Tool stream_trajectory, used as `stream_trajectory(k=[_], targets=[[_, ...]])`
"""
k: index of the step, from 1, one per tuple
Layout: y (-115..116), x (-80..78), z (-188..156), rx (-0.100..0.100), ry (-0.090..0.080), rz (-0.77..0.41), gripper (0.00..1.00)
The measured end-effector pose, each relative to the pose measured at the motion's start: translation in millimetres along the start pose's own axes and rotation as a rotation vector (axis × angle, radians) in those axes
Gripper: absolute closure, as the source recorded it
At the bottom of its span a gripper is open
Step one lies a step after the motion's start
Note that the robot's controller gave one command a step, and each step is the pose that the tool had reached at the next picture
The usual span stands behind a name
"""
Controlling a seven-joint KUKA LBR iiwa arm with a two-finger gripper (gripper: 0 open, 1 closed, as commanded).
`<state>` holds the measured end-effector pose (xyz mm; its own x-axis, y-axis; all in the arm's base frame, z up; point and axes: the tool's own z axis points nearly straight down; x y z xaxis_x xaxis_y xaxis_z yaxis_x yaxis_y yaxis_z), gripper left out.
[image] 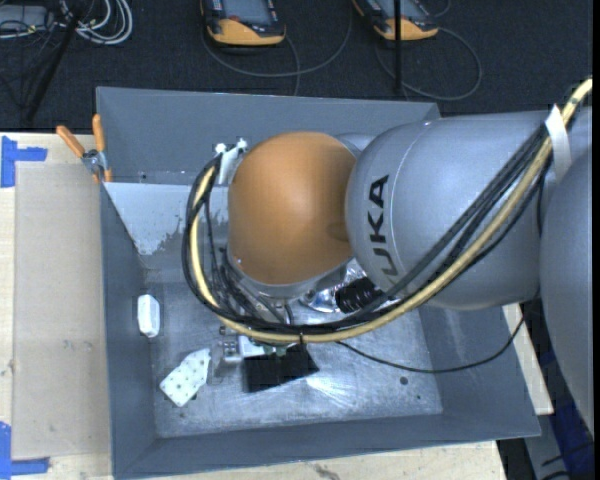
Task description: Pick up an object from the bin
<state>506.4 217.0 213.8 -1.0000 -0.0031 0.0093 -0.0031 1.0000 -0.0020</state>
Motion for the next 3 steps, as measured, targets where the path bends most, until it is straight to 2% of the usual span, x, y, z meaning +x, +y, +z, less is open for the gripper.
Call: stream_trajectory(k=[1,2,3], targets=[[-1.1,-1.9,-4.3,-0.002,-0.007,0.004,0.0],[-0.9,2.8,37.9,-0.002,-0.012,-0.069,0.0],[-7.7,13.6,137.6,-0.004,-0.017,-0.256,1.0]])
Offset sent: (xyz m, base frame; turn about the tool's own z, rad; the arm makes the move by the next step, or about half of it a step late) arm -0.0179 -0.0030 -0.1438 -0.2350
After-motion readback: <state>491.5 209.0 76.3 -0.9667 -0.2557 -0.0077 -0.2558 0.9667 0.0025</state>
